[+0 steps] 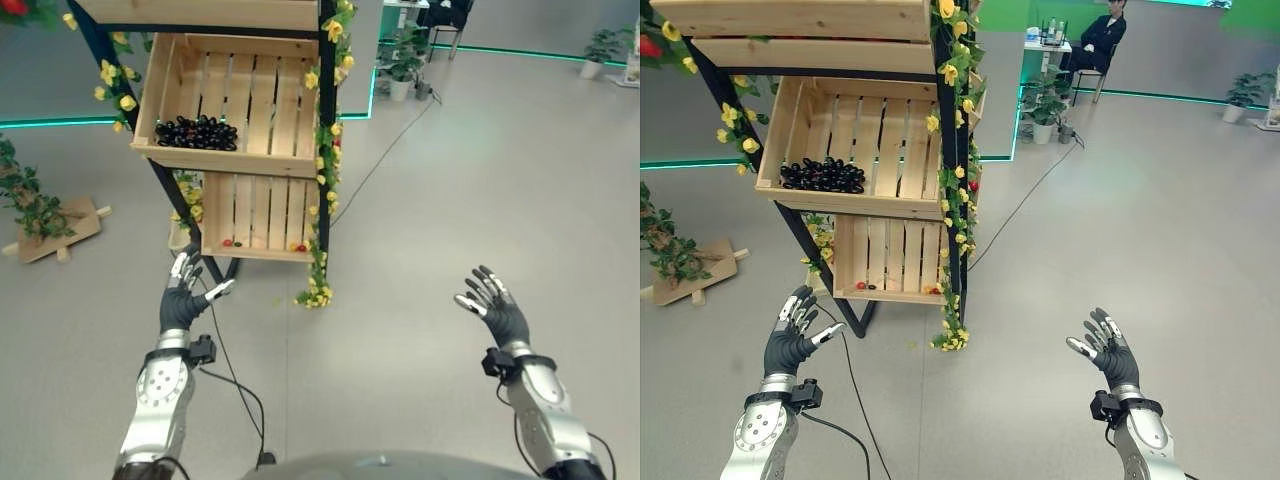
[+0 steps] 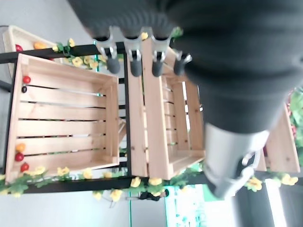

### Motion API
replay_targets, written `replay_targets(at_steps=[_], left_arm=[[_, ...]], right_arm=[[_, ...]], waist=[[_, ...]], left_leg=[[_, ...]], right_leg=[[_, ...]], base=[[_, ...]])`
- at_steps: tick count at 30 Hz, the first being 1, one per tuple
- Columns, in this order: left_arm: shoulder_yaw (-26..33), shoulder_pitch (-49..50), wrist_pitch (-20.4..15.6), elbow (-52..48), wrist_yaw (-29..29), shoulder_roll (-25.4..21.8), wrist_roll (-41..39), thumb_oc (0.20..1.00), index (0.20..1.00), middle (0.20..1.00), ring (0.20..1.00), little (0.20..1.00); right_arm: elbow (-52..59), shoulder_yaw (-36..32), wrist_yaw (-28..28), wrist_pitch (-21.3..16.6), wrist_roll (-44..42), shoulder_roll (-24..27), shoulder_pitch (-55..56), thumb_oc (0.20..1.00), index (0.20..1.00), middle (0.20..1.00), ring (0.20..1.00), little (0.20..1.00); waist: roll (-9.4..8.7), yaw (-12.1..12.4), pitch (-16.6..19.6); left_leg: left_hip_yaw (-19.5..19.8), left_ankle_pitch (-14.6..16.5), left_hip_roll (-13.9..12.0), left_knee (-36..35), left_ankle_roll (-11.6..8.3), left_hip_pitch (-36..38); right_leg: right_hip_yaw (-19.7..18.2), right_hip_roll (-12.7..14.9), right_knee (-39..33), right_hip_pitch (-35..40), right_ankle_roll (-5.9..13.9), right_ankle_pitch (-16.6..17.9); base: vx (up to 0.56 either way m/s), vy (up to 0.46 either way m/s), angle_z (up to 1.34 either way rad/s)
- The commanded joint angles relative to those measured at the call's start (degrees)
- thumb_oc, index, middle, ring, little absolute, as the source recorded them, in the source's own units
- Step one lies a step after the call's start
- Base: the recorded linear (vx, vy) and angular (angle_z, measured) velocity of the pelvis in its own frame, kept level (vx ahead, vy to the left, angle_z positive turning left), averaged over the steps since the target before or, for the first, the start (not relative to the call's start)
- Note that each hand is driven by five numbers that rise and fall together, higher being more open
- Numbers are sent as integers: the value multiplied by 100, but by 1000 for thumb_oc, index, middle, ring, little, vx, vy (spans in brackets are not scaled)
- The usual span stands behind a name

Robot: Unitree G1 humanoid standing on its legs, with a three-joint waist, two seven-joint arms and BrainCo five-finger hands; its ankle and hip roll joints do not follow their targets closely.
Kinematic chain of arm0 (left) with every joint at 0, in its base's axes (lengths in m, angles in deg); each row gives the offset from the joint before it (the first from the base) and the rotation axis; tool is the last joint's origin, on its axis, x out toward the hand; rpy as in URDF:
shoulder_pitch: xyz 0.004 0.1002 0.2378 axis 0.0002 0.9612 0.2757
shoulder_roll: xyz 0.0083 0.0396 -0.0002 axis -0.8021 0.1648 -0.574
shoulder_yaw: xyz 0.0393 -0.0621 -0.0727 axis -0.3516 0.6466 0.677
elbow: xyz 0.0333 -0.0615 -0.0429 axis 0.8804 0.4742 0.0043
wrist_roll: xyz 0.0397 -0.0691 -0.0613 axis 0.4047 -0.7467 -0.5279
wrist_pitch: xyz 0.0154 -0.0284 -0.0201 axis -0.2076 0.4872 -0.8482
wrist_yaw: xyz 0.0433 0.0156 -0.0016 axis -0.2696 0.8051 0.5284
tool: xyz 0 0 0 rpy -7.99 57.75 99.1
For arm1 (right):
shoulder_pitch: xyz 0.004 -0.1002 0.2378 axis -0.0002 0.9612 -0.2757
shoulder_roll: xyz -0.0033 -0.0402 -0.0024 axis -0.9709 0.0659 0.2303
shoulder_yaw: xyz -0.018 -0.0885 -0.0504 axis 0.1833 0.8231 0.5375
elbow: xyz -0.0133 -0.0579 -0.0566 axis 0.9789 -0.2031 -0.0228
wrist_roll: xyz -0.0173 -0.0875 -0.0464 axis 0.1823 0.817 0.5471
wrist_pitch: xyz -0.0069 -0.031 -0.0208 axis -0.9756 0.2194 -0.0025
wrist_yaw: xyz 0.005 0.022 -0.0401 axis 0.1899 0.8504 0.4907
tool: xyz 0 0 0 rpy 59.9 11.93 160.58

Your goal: Pick up the fruits from the basket on one side to the basket on the other side

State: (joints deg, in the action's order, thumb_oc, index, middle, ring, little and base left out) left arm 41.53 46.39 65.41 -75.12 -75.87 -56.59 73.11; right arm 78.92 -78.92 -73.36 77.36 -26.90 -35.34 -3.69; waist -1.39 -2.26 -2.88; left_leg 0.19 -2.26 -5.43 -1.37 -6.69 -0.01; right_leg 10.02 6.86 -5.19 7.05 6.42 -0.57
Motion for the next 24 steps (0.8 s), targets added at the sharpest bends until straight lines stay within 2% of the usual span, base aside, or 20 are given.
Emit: replay_targets(at_steps=[1,5,9,10,11,12,13,16,17,18,19,20,21,22,23,24], left_arm=[[-36,-214,-358,3,-64,-298,27,1000,1000,1000,1000,1000],[-30,-129,-301,-34,-140,-322,-20,1000,1000,1000,1000,1000],[-78,-178,-317,-80,-205,-385,-28,1000,1000,1000,1000,1000],[-65,-173,-339,-89,-213,-363,-75,1000,1000,1000,1000,1000],[-62,-176,-345,-80,-215,-359,-77,1000,1000,1000,1000,1000],[1,-80,-380,-129,-233,-322,-93,1000,1000,1000,1000,1000],[5,-83,-382,-128,-234,-322,-93,1000,1000,1000,1000,1000],[198,35,-444,-208,-211,-309,-86,1000,1000,1000,1000,1000],[204,31,-448,-204,-213,-311,-86,1000,1000,1000,1000,1000],[340,16,-506,-252,-142,-370,-83,1000,1000,1000,1000,1000],[467,-3,-549,-321,-115,-463,-71,1000,1000,1000,1000,1000],[464,-6,-549,-320,-115,-465,-71,1000,1000,1000,1000,1000],[547,-67,-564,-377,-101,-542,-98,1000,1000,1000,1000,1000],[544,-73,-566,-372,-102,-548,-102,1000,1000,1000,1000,1000],[524,-93,-552,-438,-117,-582,-134,1000,1000,1000,1000,1000],[497,-131,-553,-478,-135,-611,-155,1000,1000,1000,1000,1000]], right_arm=[[186,-244,-89,-482,84,-45,-312,1000,1000,1000,1000,1000],[177,-265,-126,-463,274,-10,-307,1000,1000,1000,1000,1000],[178,-269,-191,-512,405,59,-425,1000,1000,1000,1000,1000],[240,-259,-210,-525,489,120,-456,1000,1000,1000,1000,1000],[250,-256,-214,-519,492,122,-454,1000,1000,1000,1000,1000],[323,-244,-161,-503,580,178,-426,1000,1000,1000,1000,1000],[328,-243,-162,-499,582,176,-428,1000,1000,1000,1000,1000],[463,-281,-120,-501,745,229,-398,1000,1000,1000,1000,1000],[469,-279,-122,-496,747,225,-401,1000,1000,1000,1000,1000],[580,-304,-158,-566,844,247,-462,1000,1000,1000,1000,1000],[671,-316,-211,-627,968,229,-549,1000,1000,1000,1000,1000],[674,-320,-214,-625,973,226,-548,1000,1000,1000,1000,1000],[737,-349,-299,-674,1055,226,-598,1000,1000,1000,1000,1000],[740,-353,-301,-674,1057,221,-596,1000,1000,1000,1000,1000],[801,-336,-310,-689,1099,272,-637,1000,1000,1000,1000,1000],[859,-369,-326,-691,1135,354,-637,1000,1000,1000,1000,1000]], waist=[[-175,-70,191],[-177,-98,257],[-169,-167,170],[-137,-323,96],[-133,-283,88],[-81,-392,14],[-83,-369,22],[-37,-634,-60],[-44,-590,-39],[-35,-704,-157],[-20,-490,-259],[-15,-494,-259],[7,-355,-224],[9,-370,-235],[-76,-365,-197],[-112,-448,-164]], left_leg=[[76,228,353,373,341,-301],[-20,295,353,316,376,-195],[-194,524,380,650,425,-221],[-438,644,369,754,480,-173],[-484,662,358,763,483,-159],[-861,777,310,786,531,-37],[-888,750,306,774,529,-49],[-1496,884,271,741,604,87],[-1548,849,266,726,598,63],[-1979,959,192,755,616,141],[-2574,985,-65,764,554,238],[-2566,989,-73,769,550,235],[-2892,1068,-267,777,425,398],[-2872,1066,-277,781,418,401],[-3204,1014,-357,769,370,502],[-3348,958,-416,735,340,547]], right_leg=[[-37,-101,715,-293,-64,-470],[-105,-63,695,-280,-18,-470],[-382,-15,748,-380,12,-433],[-664,6,763,-510,50,-335],[-712,-1,769,-518,53,-332],[-1069,-14,798,-669,119,-252],[-1097,-19,791,-696,115,-224],[-1684,-55,792,-1025,274,-35],[-1737,-67,787,-1077,268,5],[-1686,13,755,-1331,401,162],[-540,403,776,-1587,397,315],[-529,398,777,-1584,394,312],[786,786,833,-1539,396,309],[812,782,831,-1517,394,304],[1549,961,850,-1442,360,382],[1606,942,910,-1435,346,371]], base=[[38,43,-5],[21,30,-8],[-29,35,-21],[-42,48,-43],[-83,96,-87],[-53,52,-96],[-86,72,-150],[-65,46,-129],[-104,-38,-174],[-177,-197,-226],[-161,-194,-180],[-44,-276,-257],[57,-134,-237],[67,-289,-266],[33,-239,-186],[34,-240,-177]])
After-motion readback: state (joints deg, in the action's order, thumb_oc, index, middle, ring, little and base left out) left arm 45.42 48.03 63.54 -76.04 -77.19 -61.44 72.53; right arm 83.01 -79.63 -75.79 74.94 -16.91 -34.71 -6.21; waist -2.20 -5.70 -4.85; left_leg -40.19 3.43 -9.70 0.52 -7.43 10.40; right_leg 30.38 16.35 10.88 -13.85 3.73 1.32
